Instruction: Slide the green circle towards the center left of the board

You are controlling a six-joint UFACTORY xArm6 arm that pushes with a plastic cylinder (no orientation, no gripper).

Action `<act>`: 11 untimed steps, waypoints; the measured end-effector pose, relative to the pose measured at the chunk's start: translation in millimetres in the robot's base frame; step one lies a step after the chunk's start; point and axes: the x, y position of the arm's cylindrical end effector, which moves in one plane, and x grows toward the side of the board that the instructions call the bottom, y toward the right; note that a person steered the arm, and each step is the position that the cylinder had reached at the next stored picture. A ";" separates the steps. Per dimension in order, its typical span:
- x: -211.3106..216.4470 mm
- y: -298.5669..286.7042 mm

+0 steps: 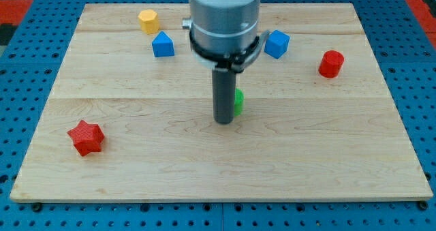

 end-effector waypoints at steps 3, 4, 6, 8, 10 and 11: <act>-21.6 -11.2; -34.7 -57.0; -50.4 21.3; -80.2 -32.6; -73.9 -151.7; -73.9 -160.7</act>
